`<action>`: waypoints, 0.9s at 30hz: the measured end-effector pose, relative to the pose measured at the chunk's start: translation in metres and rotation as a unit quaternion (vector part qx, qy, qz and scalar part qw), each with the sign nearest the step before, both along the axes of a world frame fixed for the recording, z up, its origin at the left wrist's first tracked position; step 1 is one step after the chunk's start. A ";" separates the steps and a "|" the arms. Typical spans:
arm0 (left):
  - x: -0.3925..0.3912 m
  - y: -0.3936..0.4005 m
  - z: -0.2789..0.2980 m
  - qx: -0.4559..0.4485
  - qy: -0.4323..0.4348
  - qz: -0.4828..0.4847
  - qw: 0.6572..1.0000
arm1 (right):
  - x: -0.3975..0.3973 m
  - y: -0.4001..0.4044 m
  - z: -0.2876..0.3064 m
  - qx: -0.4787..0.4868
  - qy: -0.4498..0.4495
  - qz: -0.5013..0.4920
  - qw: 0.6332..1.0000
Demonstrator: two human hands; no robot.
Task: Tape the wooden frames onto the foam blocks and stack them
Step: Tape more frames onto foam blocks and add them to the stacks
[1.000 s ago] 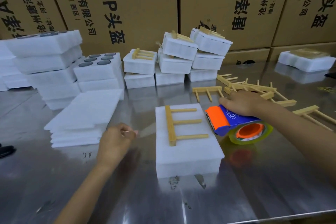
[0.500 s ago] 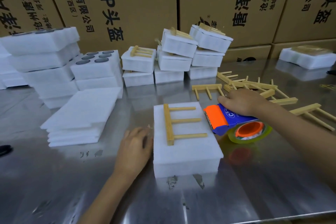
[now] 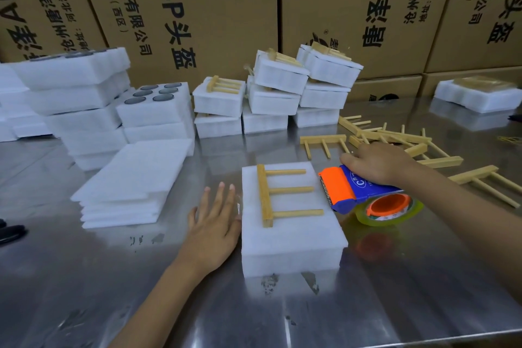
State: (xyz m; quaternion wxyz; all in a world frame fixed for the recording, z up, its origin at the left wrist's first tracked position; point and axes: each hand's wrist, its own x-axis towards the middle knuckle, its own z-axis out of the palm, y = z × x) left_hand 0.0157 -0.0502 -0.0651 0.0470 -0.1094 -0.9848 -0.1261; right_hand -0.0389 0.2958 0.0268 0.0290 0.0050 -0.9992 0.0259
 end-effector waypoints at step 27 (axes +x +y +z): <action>0.002 0.018 0.031 0.369 0.110 0.071 0.920 | 0.003 0.008 -0.005 -0.016 0.042 0.010 0.999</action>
